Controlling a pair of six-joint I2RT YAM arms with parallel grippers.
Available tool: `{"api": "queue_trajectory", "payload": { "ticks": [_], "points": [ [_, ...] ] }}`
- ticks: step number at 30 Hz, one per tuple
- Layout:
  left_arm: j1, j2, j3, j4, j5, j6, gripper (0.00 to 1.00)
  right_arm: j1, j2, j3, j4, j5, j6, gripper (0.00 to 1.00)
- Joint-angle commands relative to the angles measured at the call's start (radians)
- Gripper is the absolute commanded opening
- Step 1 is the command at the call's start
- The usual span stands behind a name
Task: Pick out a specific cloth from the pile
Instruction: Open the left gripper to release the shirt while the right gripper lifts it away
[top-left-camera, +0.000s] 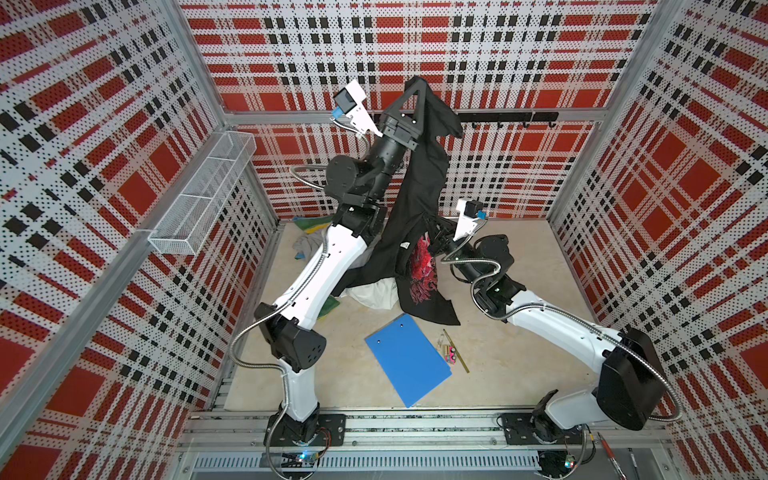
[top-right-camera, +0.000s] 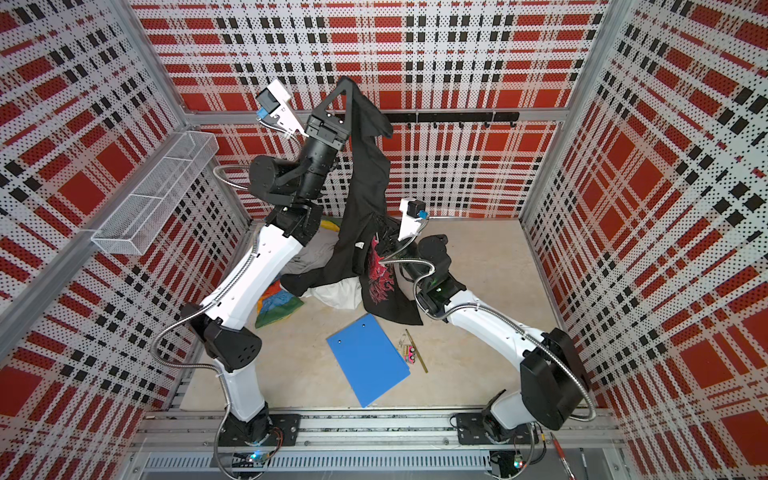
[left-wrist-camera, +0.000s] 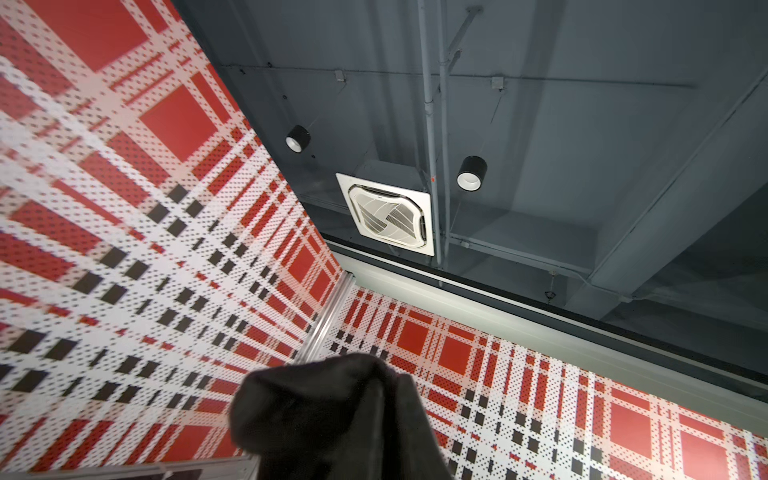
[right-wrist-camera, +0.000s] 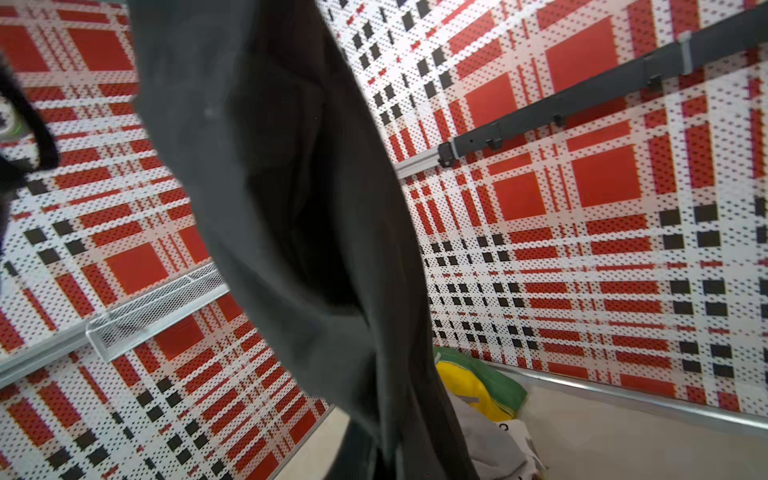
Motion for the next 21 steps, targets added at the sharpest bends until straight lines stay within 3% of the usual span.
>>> {"api": "queue_trajectory", "payload": {
  "ticks": [1,7,9,14,21],
  "points": [
    [0.082,-0.150,-0.188,0.036,0.042,-0.037,0.28,-0.009,-0.006,0.023,0.022,0.011,0.003,0.00],
    [0.243,-0.381,-0.621,0.012,0.098,-0.041,0.86,-0.026,0.008,0.075,-0.014,-0.029,-0.028,0.00],
    [0.289,-0.451,-0.741,-0.002,0.131,-0.043,0.99,-0.029,0.014,0.102,-0.030,-0.031,-0.042,0.00],
    [0.387,-0.620,-0.987,-0.090,0.252,0.089,0.99,-0.049,0.027,0.190,-0.080,-0.071,-0.036,0.00],
    [0.448,-0.821,-1.273,-0.263,0.389,0.331,0.99,-0.057,0.036,0.328,-0.132,-0.071,-0.096,0.00]
  ]
}}
